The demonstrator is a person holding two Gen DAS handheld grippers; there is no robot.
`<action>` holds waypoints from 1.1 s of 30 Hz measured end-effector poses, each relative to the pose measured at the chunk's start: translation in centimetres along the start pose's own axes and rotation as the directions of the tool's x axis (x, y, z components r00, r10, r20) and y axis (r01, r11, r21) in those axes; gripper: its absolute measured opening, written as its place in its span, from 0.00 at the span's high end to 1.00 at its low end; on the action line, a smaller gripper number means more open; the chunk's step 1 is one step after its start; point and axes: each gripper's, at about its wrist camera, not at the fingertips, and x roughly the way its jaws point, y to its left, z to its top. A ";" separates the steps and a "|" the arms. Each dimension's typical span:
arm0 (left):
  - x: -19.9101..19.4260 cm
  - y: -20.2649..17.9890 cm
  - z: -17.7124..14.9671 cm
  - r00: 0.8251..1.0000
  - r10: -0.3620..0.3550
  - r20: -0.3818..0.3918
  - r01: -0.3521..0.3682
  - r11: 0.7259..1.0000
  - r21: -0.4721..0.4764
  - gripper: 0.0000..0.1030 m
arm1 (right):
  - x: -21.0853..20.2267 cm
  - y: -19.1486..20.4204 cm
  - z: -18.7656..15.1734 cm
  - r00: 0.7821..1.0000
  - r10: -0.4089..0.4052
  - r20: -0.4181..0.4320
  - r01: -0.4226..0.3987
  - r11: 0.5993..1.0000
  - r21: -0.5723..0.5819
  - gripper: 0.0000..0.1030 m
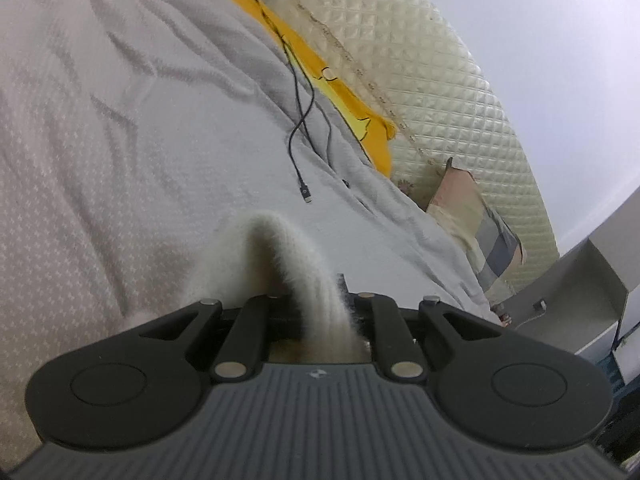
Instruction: Fold large clothes
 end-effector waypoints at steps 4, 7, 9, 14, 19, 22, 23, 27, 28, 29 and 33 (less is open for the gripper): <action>-2.2 -1.7 -0.6 1.000 -0.022 0.007 0.021 1.000 0.018 0.50 | -1.2 0.9 -0.7 0.999 0.023 -0.030 -0.024 0.999 -0.034 0.57; -4.3 -3.5 -1.3 0.997 -0.045 0.057 0.041 0.997 0.072 0.37 | -2.4 2.8 -1.7 0.997 0.064 -0.038 -0.068 0.992 -0.106 0.31; -5.2 -4.9 -1.8 0.997 -0.053 0.050 0.047 0.991 0.124 0.36 | -3.0 4.1 -2.6 0.996 0.066 -0.062 -0.075 0.982 -0.172 0.31; -6.0 -8.1 -4.1 1.000 -0.005 0.019 -0.001 0.958 0.286 0.36 | -3.4 6.8 -5.5 0.996 -0.069 -0.053 0.043 0.918 -0.394 0.32; -3.7 -8.8 -6.3 0.988 0.149 -0.030 -0.126 0.915 0.384 0.36 | -2.1 8.2 -8.5 0.969 -0.247 0.010 0.197 0.749 -0.633 0.42; -2.6 -8.3 -6.5 0.966 0.258 -0.013 -0.233 0.891 0.389 0.36 | -1.3 8.2 -9.3 0.953 -0.299 0.052 0.252 0.682 -0.687 0.42; -2.6 -8.0 -6.5 0.964 0.267 0.002 -0.247 0.889 0.385 0.36 | -1.4 8.1 -9.2 0.954 -0.295 0.054 0.250 0.683 -0.686 0.42; -3.0 -7.5 -5.4 0.940 0.325 0.103 -0.338 0.851 0.402 0.36 | -2.1 8.2 -7.9 0.957 -0.271 0.106 0.271 0.701 -0.660 0.42; -3.0 -7.5 -5.1 0.934 0.337 0.122 -0.357 0.837 0.415 0.36 | -2.0 8.2 -7.5 0.953 -0.276 0.125 0.288 0.696 -0.658 0.42; -2.8 -7.5 -4.8 0.930 0.345 0.130 -0.367 0.827 0.425 0.36 | -2.0 8.1 -7.1 0.948 -0.283 0.143 0.305 0.690 -0.656 0.42; -1.4 -6.7 -3.9 0.920 0.374 0.117 -0.385 0.802 0.456 0.37 | -1.3 7.0 -5.8 0.927 -0.330 0.178 0.363 0.667 -0.651 0.42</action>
